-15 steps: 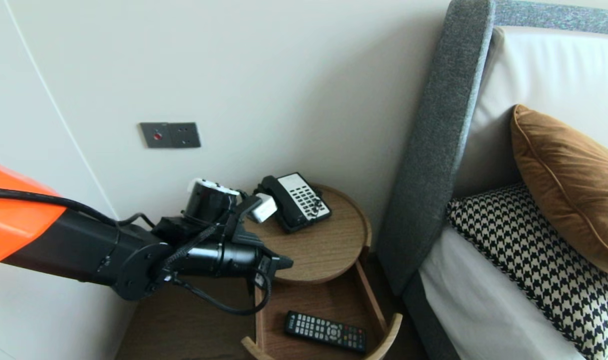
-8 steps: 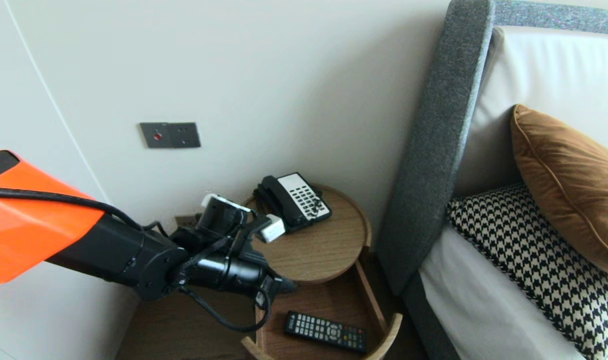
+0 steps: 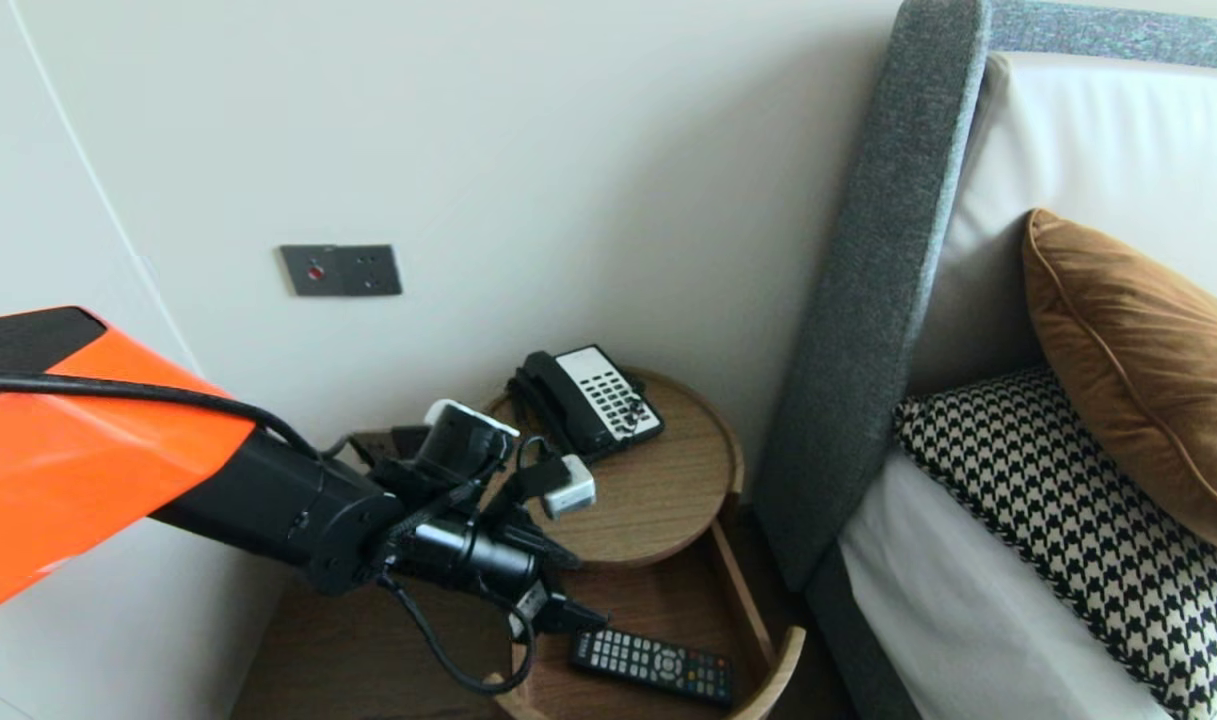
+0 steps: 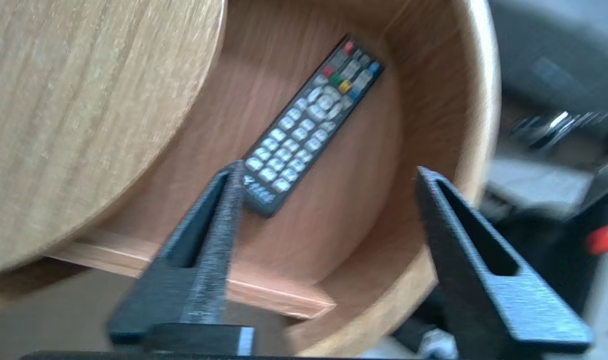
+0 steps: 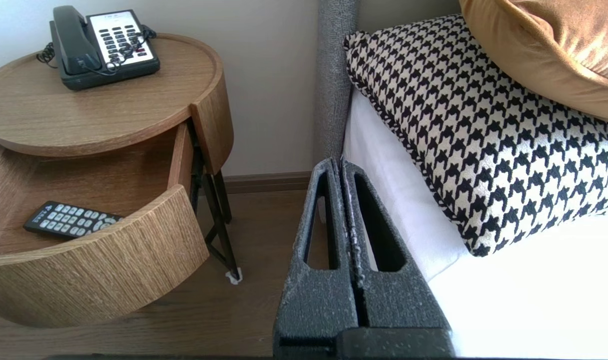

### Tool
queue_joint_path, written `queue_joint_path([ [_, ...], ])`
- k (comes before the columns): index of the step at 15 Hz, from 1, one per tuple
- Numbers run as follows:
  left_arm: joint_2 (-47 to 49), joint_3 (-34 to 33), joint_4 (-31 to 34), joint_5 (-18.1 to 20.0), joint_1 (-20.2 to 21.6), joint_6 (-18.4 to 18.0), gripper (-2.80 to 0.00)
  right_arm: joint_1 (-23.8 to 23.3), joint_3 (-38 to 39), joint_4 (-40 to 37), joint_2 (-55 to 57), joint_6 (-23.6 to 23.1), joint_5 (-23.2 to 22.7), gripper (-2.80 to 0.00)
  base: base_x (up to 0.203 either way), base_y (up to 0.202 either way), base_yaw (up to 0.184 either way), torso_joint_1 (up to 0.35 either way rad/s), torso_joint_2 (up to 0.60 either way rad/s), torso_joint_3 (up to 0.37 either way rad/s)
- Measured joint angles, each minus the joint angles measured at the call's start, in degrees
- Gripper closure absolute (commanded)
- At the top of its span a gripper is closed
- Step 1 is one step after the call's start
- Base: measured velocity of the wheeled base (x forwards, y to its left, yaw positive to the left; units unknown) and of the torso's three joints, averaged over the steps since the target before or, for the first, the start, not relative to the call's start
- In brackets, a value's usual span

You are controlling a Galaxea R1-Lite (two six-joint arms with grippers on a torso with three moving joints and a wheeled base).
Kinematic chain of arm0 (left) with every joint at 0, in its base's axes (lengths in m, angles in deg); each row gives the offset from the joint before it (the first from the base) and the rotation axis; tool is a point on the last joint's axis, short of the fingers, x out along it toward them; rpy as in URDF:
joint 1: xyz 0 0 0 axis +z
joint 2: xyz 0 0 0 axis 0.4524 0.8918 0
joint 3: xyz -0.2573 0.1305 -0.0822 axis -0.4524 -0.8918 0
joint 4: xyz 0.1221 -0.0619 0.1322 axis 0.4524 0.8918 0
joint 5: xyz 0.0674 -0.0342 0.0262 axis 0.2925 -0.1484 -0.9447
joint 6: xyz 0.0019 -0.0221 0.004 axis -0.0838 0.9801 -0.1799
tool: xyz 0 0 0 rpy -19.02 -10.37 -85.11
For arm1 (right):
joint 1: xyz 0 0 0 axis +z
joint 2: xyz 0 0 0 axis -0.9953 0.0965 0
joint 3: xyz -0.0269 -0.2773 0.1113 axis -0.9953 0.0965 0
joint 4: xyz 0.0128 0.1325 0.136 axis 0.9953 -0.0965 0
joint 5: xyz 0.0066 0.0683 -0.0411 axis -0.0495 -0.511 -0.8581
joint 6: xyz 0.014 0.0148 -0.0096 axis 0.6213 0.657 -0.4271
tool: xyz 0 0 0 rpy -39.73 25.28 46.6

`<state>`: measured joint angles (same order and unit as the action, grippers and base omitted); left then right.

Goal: Take the remote control out of the drawer one by one and place them on the table

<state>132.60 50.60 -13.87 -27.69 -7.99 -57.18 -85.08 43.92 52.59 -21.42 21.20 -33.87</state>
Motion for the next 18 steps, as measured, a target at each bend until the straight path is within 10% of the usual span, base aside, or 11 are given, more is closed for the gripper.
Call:
queue_joint_path([
  [7, 6.1, 5.9, 4.7, -5.1, -1.2, -13.0, -2.80, 0.0, 0.0, 0.0, 0.0, 0.0, 0.0, 0.00, 0.000, 0.000, 0.000, 0.000, 0.00, 0.000],
  [18, 8.4, 8.8, 8.2, -12.6, -2.8, -13.3, -2.80, 0.0, 0.0, 0.0, 0.0, 0.0, 0.0, 0.00, 0.000, 0.000, 0.000, 0.000, 0.00, 0.000],
])
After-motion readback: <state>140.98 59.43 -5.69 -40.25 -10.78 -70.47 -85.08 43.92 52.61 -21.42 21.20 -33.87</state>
